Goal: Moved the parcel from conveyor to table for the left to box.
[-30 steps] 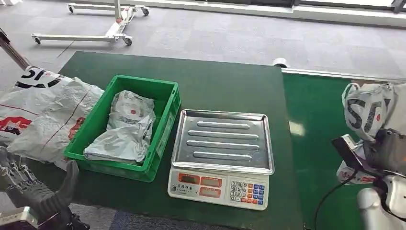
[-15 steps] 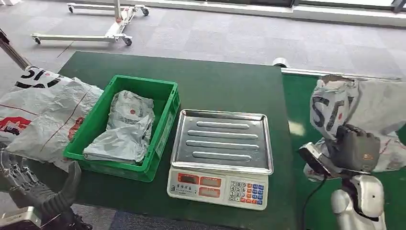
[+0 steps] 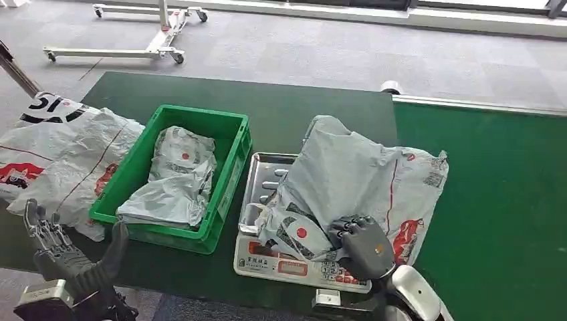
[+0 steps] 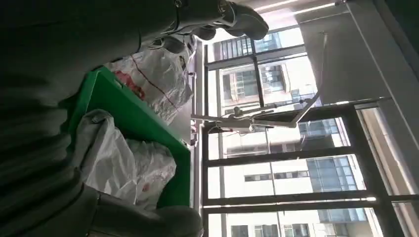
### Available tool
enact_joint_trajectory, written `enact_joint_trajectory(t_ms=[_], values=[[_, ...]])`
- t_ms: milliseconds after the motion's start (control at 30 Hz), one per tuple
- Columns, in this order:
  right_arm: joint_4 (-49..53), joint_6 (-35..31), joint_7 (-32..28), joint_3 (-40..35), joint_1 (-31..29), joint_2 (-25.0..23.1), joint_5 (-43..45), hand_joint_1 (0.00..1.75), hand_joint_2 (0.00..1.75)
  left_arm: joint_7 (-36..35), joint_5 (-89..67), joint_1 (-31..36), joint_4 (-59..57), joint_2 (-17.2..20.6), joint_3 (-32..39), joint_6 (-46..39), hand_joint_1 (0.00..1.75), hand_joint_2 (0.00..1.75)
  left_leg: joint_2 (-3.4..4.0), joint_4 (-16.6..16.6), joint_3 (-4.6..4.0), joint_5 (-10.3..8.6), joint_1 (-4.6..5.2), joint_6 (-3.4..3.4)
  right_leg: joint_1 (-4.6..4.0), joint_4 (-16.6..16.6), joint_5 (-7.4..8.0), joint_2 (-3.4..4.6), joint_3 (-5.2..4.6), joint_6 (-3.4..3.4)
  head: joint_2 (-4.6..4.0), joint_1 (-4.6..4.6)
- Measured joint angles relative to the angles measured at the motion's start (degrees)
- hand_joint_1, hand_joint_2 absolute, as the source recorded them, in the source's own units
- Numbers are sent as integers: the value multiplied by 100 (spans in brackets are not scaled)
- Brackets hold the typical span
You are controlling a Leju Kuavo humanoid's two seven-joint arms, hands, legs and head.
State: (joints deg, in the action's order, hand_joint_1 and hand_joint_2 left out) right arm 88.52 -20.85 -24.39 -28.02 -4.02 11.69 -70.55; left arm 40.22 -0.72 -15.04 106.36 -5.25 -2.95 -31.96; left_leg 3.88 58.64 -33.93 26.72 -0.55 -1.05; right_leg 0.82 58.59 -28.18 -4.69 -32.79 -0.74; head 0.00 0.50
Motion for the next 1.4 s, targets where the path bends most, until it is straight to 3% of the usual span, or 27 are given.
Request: enact_joint_trajectory(t_ms=[267, 467, 533, 667, 800, 933, 1000, 1033, 1200, 1400], values=[[-2, 179, 359, -319, -297, 31, 85, 175, 175, 2, -4, -78, -5, 4, 2, 125, 0, 175, 3, 0, 5, -3, -1, -4, -1, 0, 2, 5, 1, 3, 0, 2], [-18, -1092, 1332, -312, -359, 74, -1402, 175, 175, 2, -81, -207, 17, 2, 0, 146, 0, 175, 3, 0, -4, 1, 0, -6, -1, 0, 1, 6, -2, 2, 0, 2], [-157, -1359, 1565, -282, -667, 57, -1426, 175, 175, 2, -164, -176, -46, 4, -46, 88, 0, 175, 9, 0, -4, 0, 1, -6, 0, 0, 4, 10, -7, 3, 0, 4], [-733, -1130, 1221, -236, -1686, -70, -802, 175, 175, 2, -203, 64, -226, 31, -298, -77, 0, 175, 14, 0, -4, -25, 0, -1, -1, 0, 29, 19, -13, 3, 0, 0], [-1183, -800, 883, -236, -2288, -265, -415, 175, 175, 2, -149, 226, -330, 63, -420, -94, 0, 175, 11, 0, -3, -35, -1, -3, -3, 2, 36, 16, -10, 4, 0, 0], [-1500, -717, 793, -242, -2477, -457, -356, 175, 175, 2, -140, 301, -411, 76, -442, -65, 0, 175, 11, 0, -5, -34, -1, -3, -3, 2, 35, 15, -12, 4, 0, 0], [-1640, -654, 695, -293, -2522, -549, -205, 166, 175, 2, -162, 349, -451, 81, -444, -44, 0, 175, 11, 0, -7, -33, 0, -4, -3, 2, 34, 15, -14, 4, 0, 0], [-1714, -592, 607, -339, -2528, -608, -105, 127, 175, 2, -179, 382, -479, 83, -448, -31, 0, 175, 11, 0, -7, -32, -1, -5, -3, 2, 34, 15, -15, 4, 0, 2], [-2000, 495, -168, -577, -2514, -811, 891, 127, 175, 2, -188, 571, -627, 83, -450, 79, 0, 175, 10, 0, -10, -31, 0, -5, -3, 2, 33, 14, -19, 4, 0, 2], [-2138, 664, -251, -682, -2505, -874, 1038, 127, 175, 2, -188, 641, -733, 83, -450, 114, 0, 175, 10, 0, -11, -32, 0, -5, -2, 2, 33, 15, -19, 4, 0, 2]])
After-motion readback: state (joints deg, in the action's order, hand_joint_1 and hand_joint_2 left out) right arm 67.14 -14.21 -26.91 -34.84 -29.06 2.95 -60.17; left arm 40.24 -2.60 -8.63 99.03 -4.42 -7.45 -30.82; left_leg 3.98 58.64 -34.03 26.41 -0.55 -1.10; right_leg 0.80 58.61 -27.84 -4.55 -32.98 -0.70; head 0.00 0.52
